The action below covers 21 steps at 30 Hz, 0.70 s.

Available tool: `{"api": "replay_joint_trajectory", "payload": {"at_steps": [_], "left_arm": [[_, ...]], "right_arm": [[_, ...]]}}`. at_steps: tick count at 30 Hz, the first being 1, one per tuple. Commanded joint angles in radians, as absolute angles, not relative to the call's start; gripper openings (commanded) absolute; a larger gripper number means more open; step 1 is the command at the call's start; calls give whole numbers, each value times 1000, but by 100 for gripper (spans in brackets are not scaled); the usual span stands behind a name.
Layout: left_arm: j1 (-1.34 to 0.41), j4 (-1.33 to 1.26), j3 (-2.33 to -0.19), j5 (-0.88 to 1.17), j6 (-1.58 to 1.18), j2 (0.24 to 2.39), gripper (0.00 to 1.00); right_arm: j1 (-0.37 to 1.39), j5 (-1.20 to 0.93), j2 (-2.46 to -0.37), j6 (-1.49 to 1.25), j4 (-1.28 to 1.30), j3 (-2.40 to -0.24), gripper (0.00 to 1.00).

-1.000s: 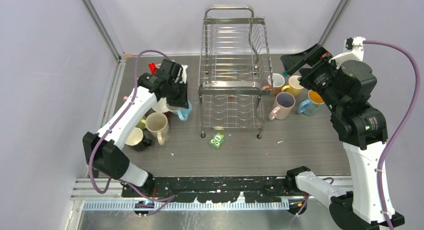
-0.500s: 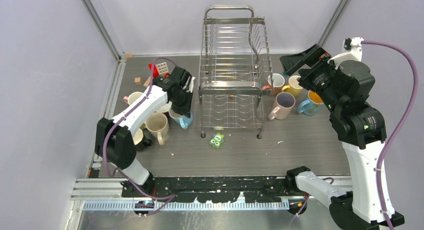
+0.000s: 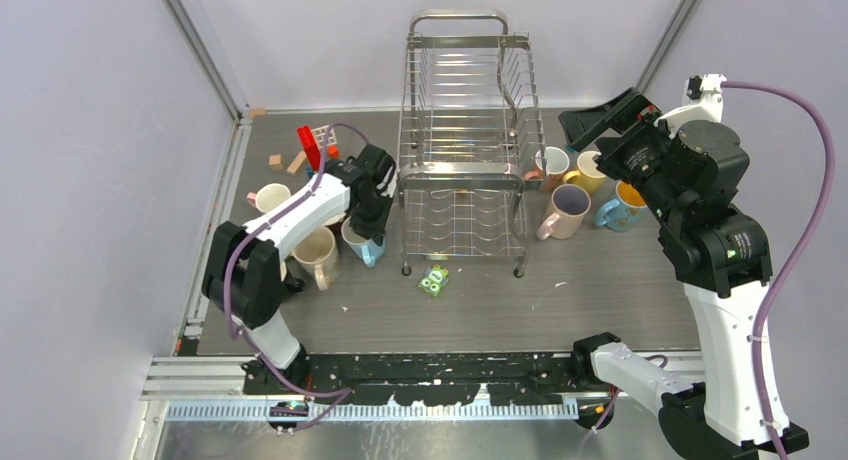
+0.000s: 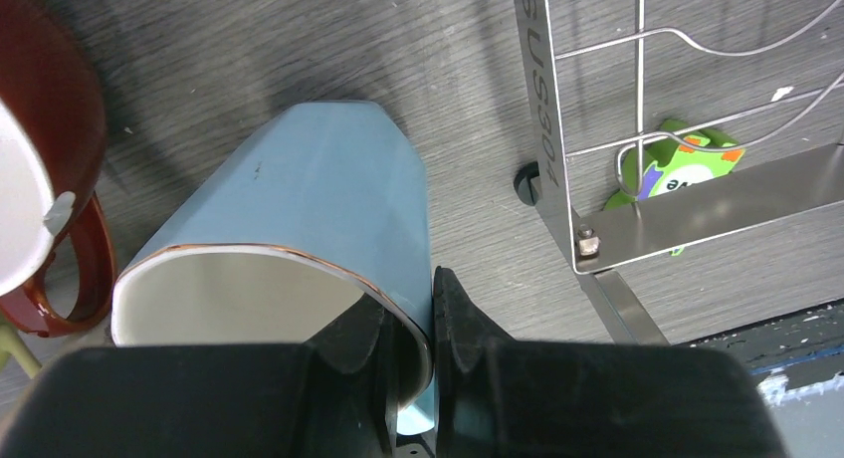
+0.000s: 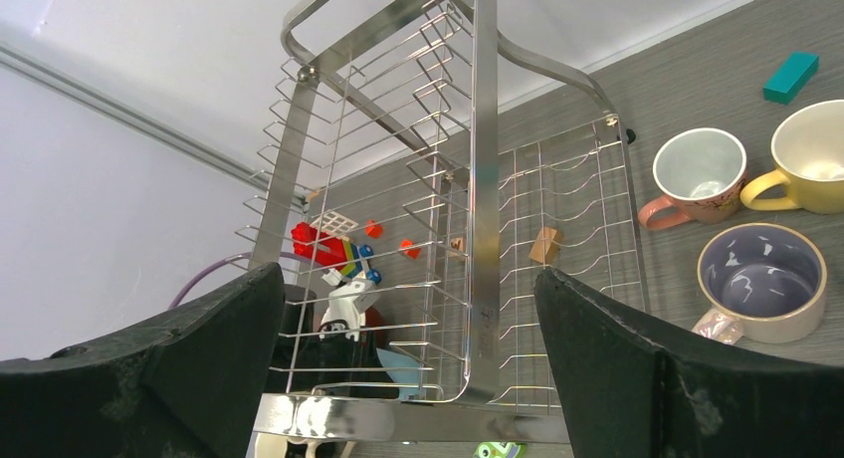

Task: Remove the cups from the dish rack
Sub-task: Place the cup at the center of the board.

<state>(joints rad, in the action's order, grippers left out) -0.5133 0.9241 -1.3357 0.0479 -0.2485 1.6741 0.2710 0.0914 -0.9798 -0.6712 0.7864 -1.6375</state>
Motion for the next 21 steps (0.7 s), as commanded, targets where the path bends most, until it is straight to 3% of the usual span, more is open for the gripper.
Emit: {"api": "replay_joint_trajectory", "payload": {"at_steps": [1, 11, 21], "left_arm": [[-528, 879, -1342, 9, -226, 1675, 0], [-543, 891, -1346, -36, -221, 1687, 18], [-544, 896, -1375, 36, -240, 1625, 44]], "right_arm": [[267, 87, -971, -660, 737, -1632, 100], [268, 86, -966, -661, 739, -1635, 100], [267, 87, -963, -660, 741, -1637, 100]]}}
